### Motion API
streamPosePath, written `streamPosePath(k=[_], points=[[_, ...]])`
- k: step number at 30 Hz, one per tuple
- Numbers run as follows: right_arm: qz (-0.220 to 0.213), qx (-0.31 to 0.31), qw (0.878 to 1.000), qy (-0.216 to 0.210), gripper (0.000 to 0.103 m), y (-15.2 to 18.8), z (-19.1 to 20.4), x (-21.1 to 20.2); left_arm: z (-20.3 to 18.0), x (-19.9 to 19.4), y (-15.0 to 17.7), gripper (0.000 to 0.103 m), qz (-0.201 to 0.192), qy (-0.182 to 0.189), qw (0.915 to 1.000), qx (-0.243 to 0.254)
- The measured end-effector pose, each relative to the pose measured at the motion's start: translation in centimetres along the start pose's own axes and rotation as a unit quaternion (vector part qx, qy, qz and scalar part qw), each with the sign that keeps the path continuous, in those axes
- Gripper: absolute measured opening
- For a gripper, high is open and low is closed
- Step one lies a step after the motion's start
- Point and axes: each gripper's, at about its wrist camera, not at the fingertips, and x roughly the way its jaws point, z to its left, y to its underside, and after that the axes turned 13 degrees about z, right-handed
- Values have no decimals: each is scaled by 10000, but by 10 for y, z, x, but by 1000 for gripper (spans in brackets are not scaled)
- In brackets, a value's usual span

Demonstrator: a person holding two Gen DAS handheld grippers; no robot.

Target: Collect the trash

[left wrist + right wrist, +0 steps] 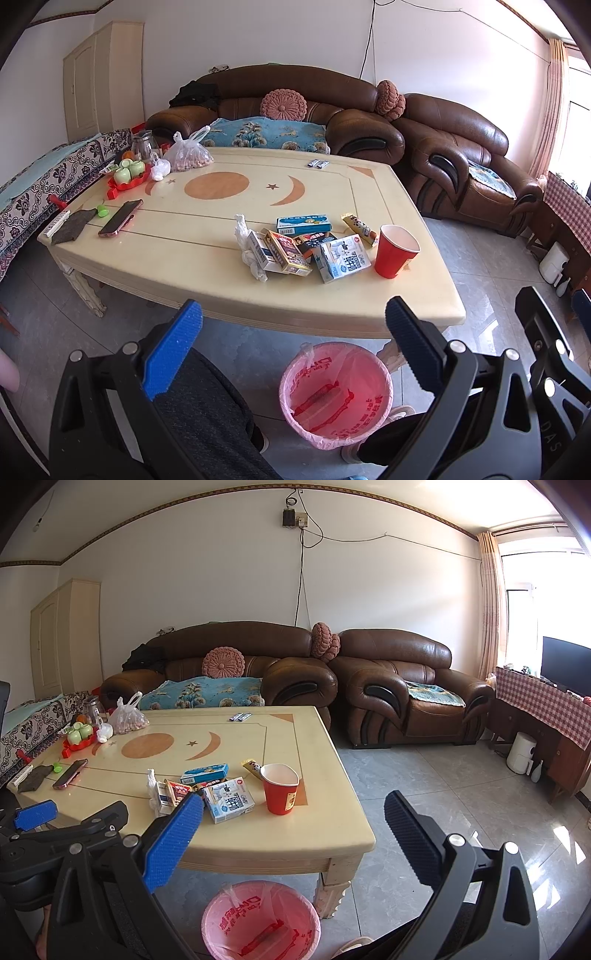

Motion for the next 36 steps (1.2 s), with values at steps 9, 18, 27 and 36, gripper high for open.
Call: streamPosePath(k=[9,18,27,36], points=[[-3,-3,10000,6,97,0,0,0,0,0,0,97,-2,-2,10000,5],[-15,-12,10000,-7,97,1,5,-3,0,0,0,97,-4,-3,10000,2],[-8,-10,10000,-6,97,0,4,-3,0,0,1,97,2,-2,10000,8],[13,-11,10000,-22,97,2,5,-3,5,0,-1,97,39,3,10000,8]])
